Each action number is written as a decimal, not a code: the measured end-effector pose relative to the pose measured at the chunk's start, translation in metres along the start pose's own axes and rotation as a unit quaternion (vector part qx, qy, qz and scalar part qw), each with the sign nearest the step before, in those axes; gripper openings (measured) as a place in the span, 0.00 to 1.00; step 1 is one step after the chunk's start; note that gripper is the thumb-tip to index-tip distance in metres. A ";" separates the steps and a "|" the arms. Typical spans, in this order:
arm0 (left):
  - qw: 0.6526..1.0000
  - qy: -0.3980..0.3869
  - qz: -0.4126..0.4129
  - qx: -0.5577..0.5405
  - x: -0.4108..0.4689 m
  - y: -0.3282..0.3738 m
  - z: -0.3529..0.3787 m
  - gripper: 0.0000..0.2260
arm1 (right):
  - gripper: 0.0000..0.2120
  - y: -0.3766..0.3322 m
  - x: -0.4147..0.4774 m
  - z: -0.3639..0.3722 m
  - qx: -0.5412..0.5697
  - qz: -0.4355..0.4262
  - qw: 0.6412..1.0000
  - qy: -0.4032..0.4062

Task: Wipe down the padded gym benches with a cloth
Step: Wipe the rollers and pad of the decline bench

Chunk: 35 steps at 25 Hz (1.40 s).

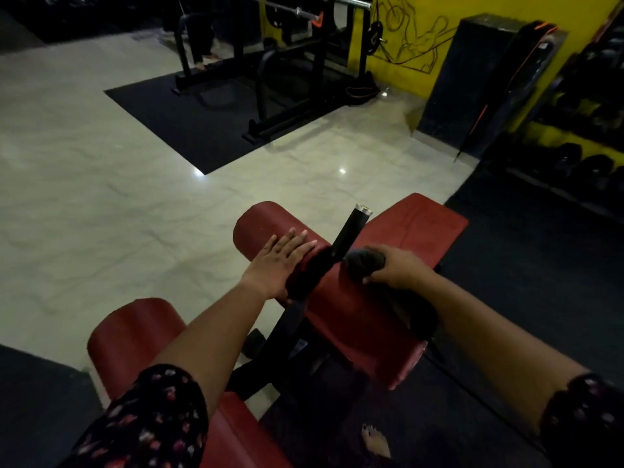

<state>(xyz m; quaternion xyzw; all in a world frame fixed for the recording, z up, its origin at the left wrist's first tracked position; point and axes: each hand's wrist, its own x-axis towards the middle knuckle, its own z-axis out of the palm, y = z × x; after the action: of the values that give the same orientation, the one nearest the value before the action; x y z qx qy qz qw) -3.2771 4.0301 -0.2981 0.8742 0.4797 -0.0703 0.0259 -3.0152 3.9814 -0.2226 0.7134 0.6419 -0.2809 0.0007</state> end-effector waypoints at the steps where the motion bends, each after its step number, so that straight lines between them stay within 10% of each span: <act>1: 1.000 0.001 0.001 -0.008 0.000 0.000 0.000 0.60 | 0.34 -0.006 0.000 -0.005 0.012 0.010 1.000 0.025; 8: 0.998 0.027 0.020 -0.044 -0.002 -0.002 0.003 0.56 | 0.20 -0.071 -0.041 0.062 -0.307 -0.116 0.926 0.188; 12: 0.998 0.029 0.014 -0.051 -0.002 0.001 0.003 0.52 | 0.15 -0.075 -0.048 0.129 -0.371 -0.170 0.913 -0.005; 15: 0.998 0.032 0.010 -0.061 -0.005 0.004 0.000 0.50 | 0.15 -0.069 -0.068 0.137 -0.457 -0.201 0.865 0.044; 19: 0.998 0.030 0.000 -0.053 -0.007 0.007 -0.001 0.52 | 0.13 -0.061 -0.074 0.076 -0.350 -0.256 0.896 0.099; 27: 0.998 0.026 -0.012 -0.048 -0.006 0.008 0.001 0.54 | 0.17 -0.002 -0.026 -0.022 -0.165 0.090 0.981 -0.044; 32: 0.997 0.030 -0.003 -0.068 -0.005 0.004 0.002 0.54 | 0.15 -0.054 -0.084 0.045 -0.304 -0.038 0.940 0.151; 35: 0.997 0.032 -0.012 -0.070 -0.004 0.007 0.003 0.52 | 0.20 -0.080 -0.110 0.123 -0.356 -0.117 0.925 0.062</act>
<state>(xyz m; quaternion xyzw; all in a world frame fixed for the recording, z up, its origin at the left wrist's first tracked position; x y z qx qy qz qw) -3.2740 4.0229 -0.3007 0.8664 0.4942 -0.0091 0.0714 -3.1398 3.8507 -0.2531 0.6019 0.7775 0.0125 0.1817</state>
